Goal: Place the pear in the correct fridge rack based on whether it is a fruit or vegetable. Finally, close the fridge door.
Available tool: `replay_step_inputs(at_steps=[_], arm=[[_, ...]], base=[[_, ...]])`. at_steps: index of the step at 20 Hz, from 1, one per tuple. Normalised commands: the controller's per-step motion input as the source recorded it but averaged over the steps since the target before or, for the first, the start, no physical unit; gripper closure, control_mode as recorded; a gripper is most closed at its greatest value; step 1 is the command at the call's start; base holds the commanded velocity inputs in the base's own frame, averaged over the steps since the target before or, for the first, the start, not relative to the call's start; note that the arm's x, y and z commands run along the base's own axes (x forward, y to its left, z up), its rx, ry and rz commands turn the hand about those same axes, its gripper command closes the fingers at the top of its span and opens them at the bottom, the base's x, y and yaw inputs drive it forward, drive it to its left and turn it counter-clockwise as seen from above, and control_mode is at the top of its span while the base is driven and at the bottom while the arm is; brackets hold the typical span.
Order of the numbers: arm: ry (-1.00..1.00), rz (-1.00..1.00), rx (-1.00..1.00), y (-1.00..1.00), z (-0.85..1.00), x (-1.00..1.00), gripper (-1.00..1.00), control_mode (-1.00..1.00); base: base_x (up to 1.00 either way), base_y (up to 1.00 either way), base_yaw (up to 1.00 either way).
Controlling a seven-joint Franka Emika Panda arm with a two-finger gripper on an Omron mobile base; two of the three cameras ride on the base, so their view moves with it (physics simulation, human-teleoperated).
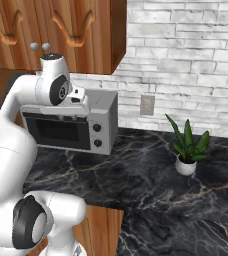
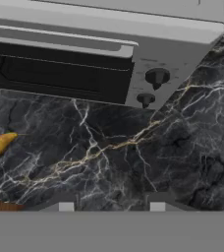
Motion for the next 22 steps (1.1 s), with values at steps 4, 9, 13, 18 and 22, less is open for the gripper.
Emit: replay_step_inputs(at_steps=[4,9,13,18,22], arm=[[-0.02,0.00,0.00,0.13,-0.04,-0.30,-1.00,-1.00],[0.03,0.00,0.00,0.94,-0.64,-0.16,-1.00,-1.00],[0.04,0.00,0.00,0.97,-0.69,0.00,-1.00,-1.00],[0.00,-0.07,0.02,0.45,-0.46,0.18,-1.00,-1.00],[-0.04,-0.26,0.05,0.47,-0.38,0.22,-1.00,-1.00]], base=[[0.00,0.00,0.00],[0.00,0.00,0.00],[0.00,0.00,0.00],[0.00,0.00,0.00],[0.00,0.00,0.00]])
